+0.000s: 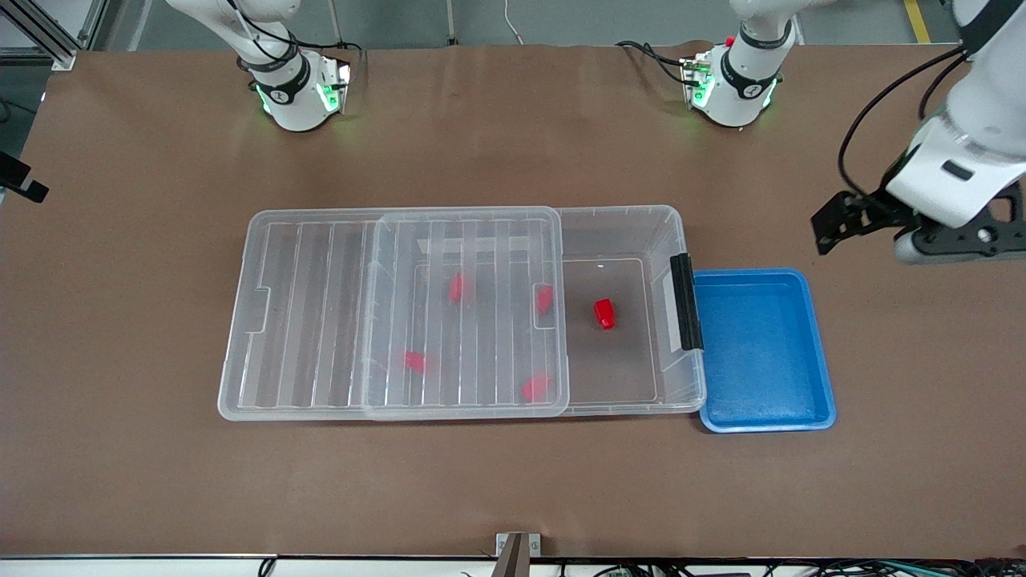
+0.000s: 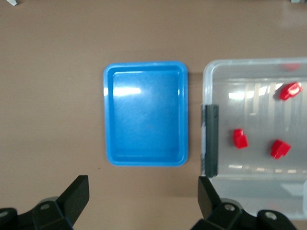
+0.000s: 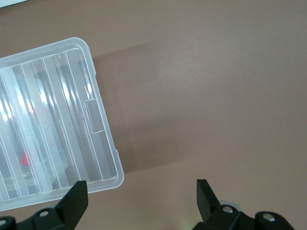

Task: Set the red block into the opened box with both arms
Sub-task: 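Raise the left gripper away while the right gripper reaches the box, then push the box base back under the lid with the right gripper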

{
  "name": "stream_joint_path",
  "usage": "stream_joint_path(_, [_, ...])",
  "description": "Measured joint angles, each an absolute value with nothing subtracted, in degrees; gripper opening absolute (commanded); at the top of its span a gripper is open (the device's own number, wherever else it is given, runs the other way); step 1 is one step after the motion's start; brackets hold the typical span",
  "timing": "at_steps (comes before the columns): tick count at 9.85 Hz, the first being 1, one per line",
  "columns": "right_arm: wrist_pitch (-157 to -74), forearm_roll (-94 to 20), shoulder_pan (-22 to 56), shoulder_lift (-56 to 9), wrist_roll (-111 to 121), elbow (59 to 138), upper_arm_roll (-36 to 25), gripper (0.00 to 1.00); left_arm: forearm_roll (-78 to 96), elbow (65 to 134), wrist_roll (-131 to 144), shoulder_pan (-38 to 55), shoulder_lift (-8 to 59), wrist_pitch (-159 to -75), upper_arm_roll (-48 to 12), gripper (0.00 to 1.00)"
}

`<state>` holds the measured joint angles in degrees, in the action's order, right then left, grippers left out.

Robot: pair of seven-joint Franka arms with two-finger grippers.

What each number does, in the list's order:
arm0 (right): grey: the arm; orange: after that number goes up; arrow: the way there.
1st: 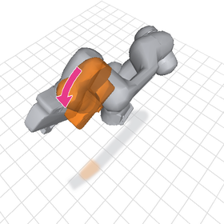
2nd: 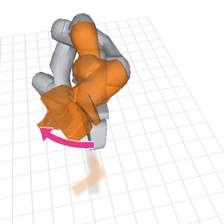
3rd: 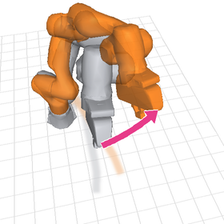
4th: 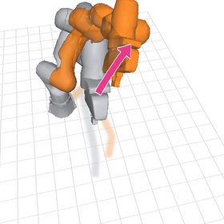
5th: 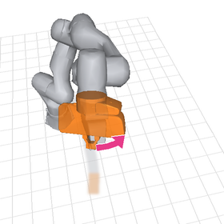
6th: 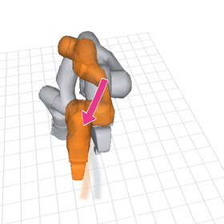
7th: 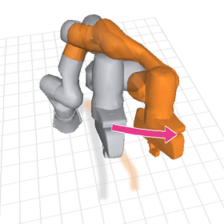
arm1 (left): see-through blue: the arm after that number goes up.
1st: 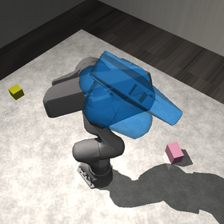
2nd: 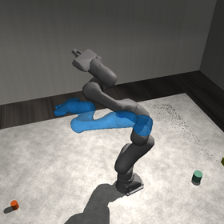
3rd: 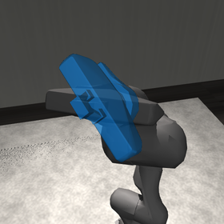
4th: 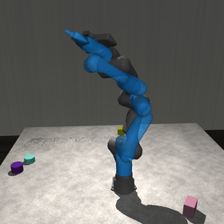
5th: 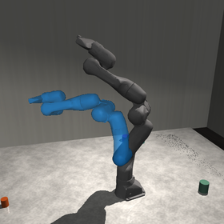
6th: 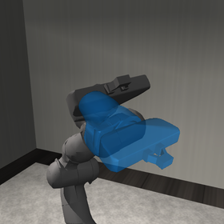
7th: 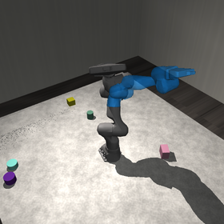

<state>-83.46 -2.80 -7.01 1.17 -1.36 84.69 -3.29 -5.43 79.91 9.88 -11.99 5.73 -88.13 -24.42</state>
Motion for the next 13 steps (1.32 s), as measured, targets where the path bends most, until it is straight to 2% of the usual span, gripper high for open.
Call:
stream_joint_path(2, [-83.5,-2.3,-7.0,1.2,1.1,84.7,-3.3,1.00,-1.5,82.5,4.5,-6.1,2.2,-86.5,-14.0,1.00])
stream_joint_path(4, [-83.3,-2.2,-7.0,1.0,3.4,84.9,-3.3,1.00,-0.2,86.6,2.5,-1.8,-1.3,-86.5,-8.1,1.00])
stream_joint_path(5, [-84.0,-2.2,-7.1,0.0,5.9,85.7,-3.4,0.91,-0.2,88.3,2.2,-0.9,-2.8,-86.5,-7.3,1.00])
stream_joint_path(7, [-91.9,-2.2,-7.1,-5.6,10.5,89.1,-3.3,0.16,-0.2,90.1,2.2,-0.7,-4.7,-86.4,-7.1,1.00])
stream_joint_path(8, [-96.9,-2.2,-6.8,-9.2,12.0,91.3,-3.0,0.06,-0.2,90.3,2.2,-0.7,-4.9,-86.4,-7.1,1.00])
stream_joint_path(9, [-101.3,-2.2,-6.0,-11.9,12.5,93.7,-2.7,0.00,-0.2,90.5,2.2,-0.7,-4.9,-86.4,-7.1,1.00])
stream_joint_path(11, [-110.0,-2.2,-4.6,-15.1,12.7,99.1,-2.5,0.00,-0.2,90.6,2.2,-0.7,-4.8,-86.4,-7.1,1.00])
stream_joint_path(13, [-113.9,-2.3,-2.6,-16.7,12.9,102.5,-2.2,0.00,-0.2,90.6,2.2,-0.6,-4.8,-86.4,-7.1,1.00])
